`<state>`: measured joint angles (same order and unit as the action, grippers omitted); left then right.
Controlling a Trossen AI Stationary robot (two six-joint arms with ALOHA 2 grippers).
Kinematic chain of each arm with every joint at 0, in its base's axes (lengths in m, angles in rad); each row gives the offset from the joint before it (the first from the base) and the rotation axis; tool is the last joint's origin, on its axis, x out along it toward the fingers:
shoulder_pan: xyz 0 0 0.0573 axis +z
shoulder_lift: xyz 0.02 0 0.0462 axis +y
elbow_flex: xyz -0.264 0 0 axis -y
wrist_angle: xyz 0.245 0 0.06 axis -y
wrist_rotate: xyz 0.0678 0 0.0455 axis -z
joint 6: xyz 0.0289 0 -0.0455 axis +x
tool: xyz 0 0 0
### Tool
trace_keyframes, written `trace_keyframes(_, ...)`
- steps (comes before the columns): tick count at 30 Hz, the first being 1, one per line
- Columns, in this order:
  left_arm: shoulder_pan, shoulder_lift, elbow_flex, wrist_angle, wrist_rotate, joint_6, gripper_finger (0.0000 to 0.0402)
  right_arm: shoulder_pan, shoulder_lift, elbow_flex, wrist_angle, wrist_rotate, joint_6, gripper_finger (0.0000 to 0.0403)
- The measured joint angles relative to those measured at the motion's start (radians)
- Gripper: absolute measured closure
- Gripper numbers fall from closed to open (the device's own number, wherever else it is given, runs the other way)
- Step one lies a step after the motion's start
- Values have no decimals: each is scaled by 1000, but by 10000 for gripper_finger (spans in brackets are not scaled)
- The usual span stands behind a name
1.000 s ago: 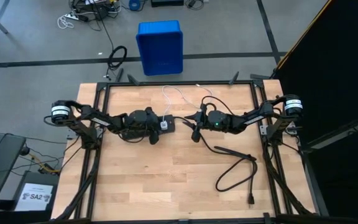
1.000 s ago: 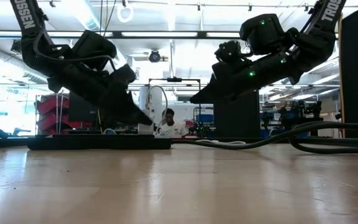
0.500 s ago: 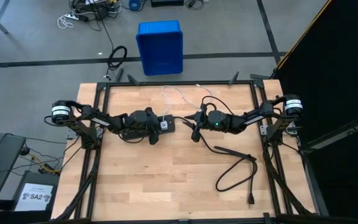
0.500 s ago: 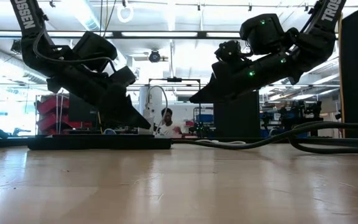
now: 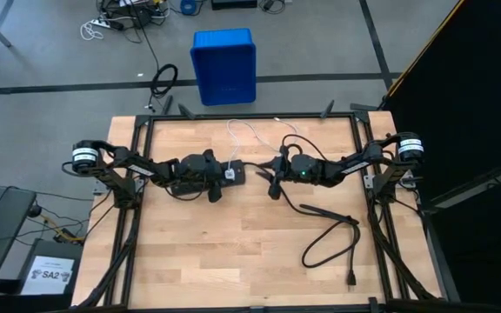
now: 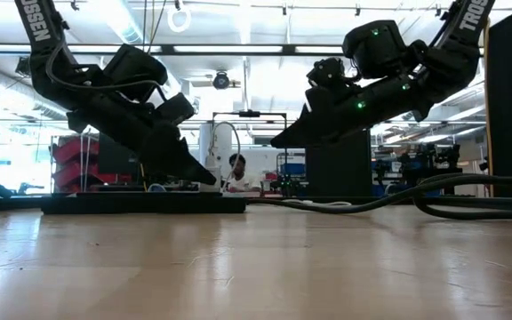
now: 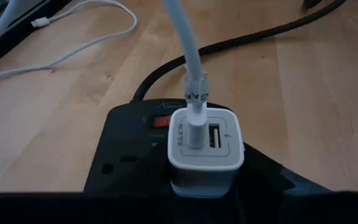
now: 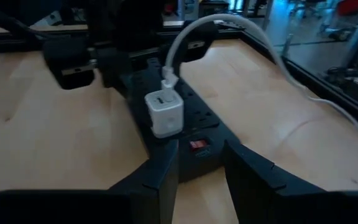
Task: Insert USB
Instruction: Remove the white charger adapter from the black outlet extension
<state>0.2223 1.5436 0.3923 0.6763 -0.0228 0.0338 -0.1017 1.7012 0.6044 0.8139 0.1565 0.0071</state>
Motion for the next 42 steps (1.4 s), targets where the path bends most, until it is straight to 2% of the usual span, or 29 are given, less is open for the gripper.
trace_keyframes(8,-4,0,20,45,104,-42,277,0,0,0,2,-83,-8,301)
trace_keyframes(26,-48,0,33,53,111,-71,272,22,1,10,-9,-99,25,297)
trace_keyframes(35,-67,140,149,0,123,-47,271,34,193,154,-31,-105,-12,283)
trace_keyframes(42,-66,173,170,2,101,-17,271,16,207,156,-44,-119,0,261)
